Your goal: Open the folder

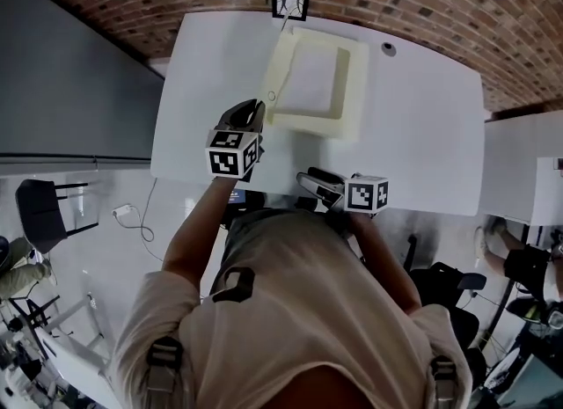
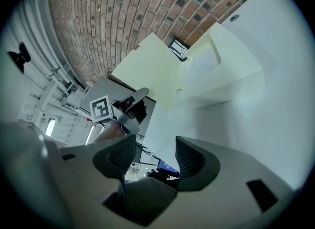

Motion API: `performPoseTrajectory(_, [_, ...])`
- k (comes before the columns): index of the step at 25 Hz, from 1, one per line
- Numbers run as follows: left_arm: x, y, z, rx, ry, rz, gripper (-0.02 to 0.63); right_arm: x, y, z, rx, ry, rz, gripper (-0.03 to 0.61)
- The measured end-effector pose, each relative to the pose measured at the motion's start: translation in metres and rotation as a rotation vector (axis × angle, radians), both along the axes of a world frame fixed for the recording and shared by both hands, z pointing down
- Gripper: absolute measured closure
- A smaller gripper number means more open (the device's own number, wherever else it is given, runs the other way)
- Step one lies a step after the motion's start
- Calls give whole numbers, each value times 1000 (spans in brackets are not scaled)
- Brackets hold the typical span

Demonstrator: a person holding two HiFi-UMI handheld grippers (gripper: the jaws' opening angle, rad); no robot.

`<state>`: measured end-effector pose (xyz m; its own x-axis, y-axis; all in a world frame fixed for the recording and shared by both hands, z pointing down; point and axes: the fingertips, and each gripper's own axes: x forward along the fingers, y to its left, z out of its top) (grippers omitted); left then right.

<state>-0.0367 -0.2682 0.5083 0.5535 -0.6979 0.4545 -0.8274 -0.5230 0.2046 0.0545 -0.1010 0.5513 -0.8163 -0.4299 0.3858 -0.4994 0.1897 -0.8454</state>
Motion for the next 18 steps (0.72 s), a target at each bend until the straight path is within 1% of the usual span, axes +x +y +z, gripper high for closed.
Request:
performPoseTrajectory(6, [-29, -2, 10, -129, 201, -104, 586, -9, -1, -4, -7, -17, -20, 337])
performPoseTrajectory(10, [-47, 0, 20, -195, 281, -154, 592, -12, -2, -3, -9, -17, -25, 337])
performPoseTrajectory(12, [-56, 2, 25, -219, 297, -178, 595, -14, -2, -3, -8, -14, -27, 338])
performPoseTrajectory(18, [-77, 6, 44, -253, 264, -237, 607, -14, -1, 1, -4, 17, -28, 337])
